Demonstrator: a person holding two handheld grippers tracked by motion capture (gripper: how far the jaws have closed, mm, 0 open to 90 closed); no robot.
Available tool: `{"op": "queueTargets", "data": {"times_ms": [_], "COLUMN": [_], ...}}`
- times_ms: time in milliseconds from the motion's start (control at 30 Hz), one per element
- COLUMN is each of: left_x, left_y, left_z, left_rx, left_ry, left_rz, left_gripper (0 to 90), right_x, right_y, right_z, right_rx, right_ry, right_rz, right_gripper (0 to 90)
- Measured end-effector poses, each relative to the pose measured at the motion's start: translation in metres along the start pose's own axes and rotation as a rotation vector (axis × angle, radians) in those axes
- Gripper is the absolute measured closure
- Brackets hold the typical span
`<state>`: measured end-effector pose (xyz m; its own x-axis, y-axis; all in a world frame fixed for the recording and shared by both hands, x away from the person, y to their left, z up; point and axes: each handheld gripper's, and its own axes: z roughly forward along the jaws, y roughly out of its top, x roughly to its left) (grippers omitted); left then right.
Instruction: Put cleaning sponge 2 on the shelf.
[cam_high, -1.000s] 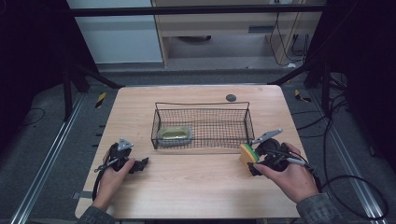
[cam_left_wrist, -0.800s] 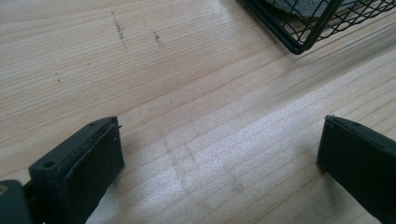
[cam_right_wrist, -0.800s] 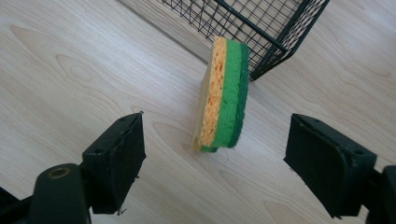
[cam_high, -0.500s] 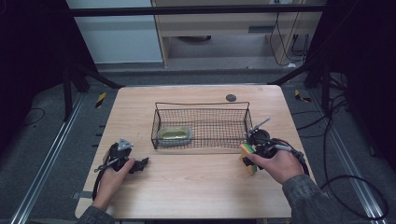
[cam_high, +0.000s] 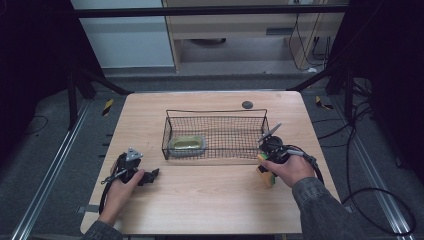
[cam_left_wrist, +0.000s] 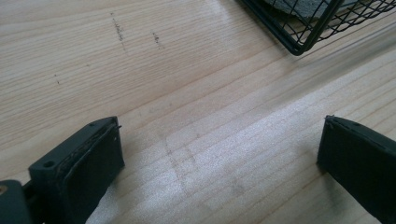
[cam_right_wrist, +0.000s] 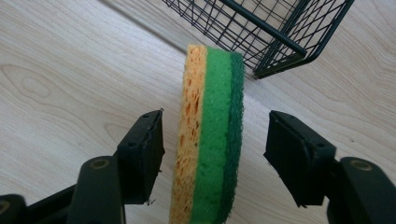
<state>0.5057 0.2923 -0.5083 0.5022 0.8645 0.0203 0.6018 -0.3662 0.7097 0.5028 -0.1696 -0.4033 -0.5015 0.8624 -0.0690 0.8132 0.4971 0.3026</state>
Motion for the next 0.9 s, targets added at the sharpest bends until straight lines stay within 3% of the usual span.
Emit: {"op": "queueTargets", "data": {"times_ms": [333, 500, 900], "left_x": [0.000, 0.000, 0.000], "left_y": [0.000, 0.000, 0.000], "left_z": [0.000, 0.000, 0.000], "left_rx": [-0.001, -0.001, -0.001], "left_ry": [-0.001, 0.000, -0.001], "left_rz": [0.000, 0.000, 0.000], "left_gripper": [0.0, 0.0, 0.0], "right_x": [0.002, 0.002, -0.005], "right_y": [0.003, 0.003, -0.004], "right_z": [0.007, 0.010, -0.021], "right_rx": [0.026, 0.027, -0.046], "right_ry": [0.019, 0.033, 0.064], "right_rz": [-0.008, -0.014, 0.010], "right_gripper": [47.9, 62.7, 64.6]}}
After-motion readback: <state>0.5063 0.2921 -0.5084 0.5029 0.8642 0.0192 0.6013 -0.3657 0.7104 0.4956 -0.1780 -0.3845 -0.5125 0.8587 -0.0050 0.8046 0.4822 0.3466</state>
